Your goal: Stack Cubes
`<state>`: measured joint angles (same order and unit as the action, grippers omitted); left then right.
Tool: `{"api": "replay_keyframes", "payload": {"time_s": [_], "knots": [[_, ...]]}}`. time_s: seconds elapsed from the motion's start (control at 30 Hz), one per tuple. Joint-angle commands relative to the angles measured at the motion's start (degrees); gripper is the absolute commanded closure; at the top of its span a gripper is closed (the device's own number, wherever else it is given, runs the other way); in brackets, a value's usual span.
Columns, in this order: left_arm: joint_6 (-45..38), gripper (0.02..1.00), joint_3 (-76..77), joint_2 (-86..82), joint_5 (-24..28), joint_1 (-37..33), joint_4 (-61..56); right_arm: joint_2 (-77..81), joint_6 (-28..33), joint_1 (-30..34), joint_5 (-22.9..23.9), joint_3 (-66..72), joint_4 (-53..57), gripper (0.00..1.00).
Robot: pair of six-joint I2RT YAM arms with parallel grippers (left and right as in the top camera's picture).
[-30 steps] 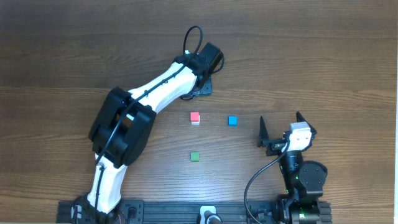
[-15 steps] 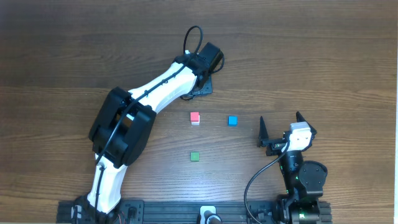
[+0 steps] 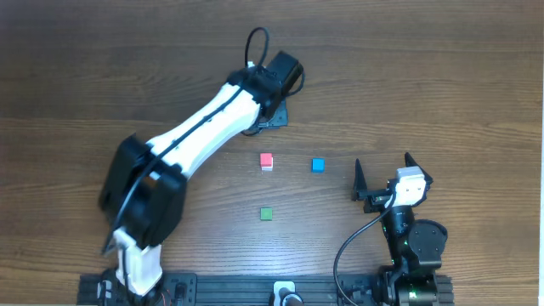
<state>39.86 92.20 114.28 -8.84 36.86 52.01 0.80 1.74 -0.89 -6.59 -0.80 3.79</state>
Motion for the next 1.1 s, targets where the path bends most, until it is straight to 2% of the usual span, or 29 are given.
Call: {"api": "replay_keyframes", "payload": {"time_s": [0.03,0.33,1.1], "knots": [[1.25,0.82,-2.54,-7.06,0.24,3.54,0.63,-0.48,0.07,-0.28,-0.63,0.48,-0.11,0.007],[7.58,0.82,-15.96,-14.08,0.17,9.07,-3.15,-0.48,0.09,-0.28,-0.66,0.48,-0.11,0.007],[10.36,0.825,-17.31,-10.69,-0.44,9.25,-1.79,-0.48,0.07,-0.28,-0.63,0.48,-0.11,0.009]]}}
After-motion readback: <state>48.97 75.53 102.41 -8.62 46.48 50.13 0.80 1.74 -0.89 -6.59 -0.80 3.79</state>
